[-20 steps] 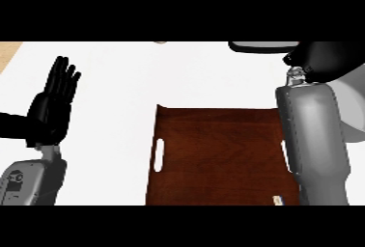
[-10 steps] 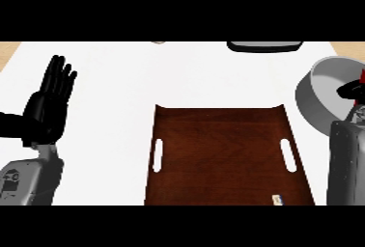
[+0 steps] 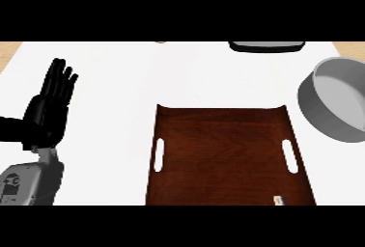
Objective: Pick the can from the tray and place it in the pot
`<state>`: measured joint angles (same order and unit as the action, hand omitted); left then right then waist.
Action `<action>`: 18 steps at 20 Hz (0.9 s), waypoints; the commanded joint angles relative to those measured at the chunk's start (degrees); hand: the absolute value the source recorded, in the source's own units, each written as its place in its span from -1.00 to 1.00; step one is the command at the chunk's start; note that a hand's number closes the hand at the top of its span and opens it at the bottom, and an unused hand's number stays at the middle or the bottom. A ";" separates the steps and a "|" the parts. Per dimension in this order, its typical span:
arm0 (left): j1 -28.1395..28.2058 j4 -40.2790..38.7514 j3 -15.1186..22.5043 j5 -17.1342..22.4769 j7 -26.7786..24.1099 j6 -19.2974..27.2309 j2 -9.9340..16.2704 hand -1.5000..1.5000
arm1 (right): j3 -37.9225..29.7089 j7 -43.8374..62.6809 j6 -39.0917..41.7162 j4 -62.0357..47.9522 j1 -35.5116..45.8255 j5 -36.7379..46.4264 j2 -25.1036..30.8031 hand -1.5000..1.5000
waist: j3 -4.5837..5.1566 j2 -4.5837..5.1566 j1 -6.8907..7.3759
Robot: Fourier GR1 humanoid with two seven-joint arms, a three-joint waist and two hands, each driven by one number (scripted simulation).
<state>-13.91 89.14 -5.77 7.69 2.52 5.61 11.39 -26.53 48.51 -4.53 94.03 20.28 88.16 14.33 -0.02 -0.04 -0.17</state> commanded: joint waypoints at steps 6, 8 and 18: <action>-0.40 2.04 1.01 -1.21 2.65 1.32 -0.99 0.00 | -7.23 -3.95 -7.30 -10.81 -4.08 -13.76 -1.98 1.00 | -0.08 0.01 0.22; -0.72 -0.99 -0.06 -0.41 -2.09 -0.02 -1.26 0.00 | -9.84 -5.02 -9.35 -14.56 -2.44 -18.52 -2.55 -1.00 | -0.06 0.21 0.16; -3.32 0.30 -0.01 -0.47 3.30 -0.30 -0.04 0.00 | -7.40 -19.82 -15.70 -15.87 -0.83 -28.83 0.67 -1.00 | -0.01 -0.02 0.22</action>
<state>-16.31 88.31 -6.41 7.52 3.29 5.11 11.17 -34.81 31.64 -16.12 76.54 18.63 61.51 15.66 0.01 0.01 0.05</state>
